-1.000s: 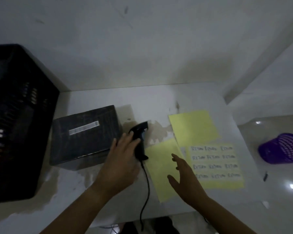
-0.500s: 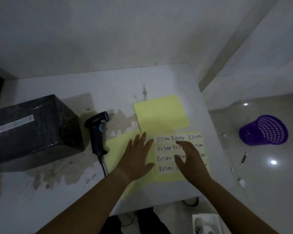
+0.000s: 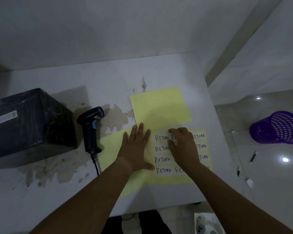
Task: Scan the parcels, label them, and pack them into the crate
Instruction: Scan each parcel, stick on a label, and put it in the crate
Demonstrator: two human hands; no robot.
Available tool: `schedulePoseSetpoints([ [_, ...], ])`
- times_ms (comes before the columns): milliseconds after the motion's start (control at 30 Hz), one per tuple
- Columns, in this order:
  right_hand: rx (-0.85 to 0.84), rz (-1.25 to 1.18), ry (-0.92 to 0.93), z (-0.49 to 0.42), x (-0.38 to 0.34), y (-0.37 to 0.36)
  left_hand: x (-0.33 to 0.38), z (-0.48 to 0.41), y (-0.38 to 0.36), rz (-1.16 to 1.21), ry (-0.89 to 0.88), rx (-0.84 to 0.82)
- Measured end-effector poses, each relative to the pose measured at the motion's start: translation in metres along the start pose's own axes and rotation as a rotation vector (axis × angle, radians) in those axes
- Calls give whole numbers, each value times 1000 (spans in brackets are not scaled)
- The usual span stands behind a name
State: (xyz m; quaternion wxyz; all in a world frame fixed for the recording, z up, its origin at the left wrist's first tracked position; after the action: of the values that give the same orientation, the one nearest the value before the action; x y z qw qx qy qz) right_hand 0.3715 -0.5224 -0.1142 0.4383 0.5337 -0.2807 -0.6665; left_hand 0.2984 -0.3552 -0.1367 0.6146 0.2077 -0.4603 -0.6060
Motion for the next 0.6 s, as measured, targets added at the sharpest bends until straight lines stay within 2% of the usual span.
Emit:
schedulePoseSetpoints([
  [333,108,-44,-13,1,-1,-3,1,1,-1,-18,-9,-18],
  [600,133,-114,-165,2,-2,-7,1,0,-2,5,-8,-18],
])
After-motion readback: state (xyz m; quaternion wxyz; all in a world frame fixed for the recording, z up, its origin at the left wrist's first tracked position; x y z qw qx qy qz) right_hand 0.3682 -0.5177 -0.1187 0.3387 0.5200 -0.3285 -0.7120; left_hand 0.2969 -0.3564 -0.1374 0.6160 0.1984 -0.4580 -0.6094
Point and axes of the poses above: each hand's wrist, its own z-axis away from the middle knuckle, its own y-axis out of the back of the hand, x = y × z, the point moved 7 cm from there along -z, towards the middle knuckle, and after that the axes turned 14 degrees about -y, right-handed, at the moved point
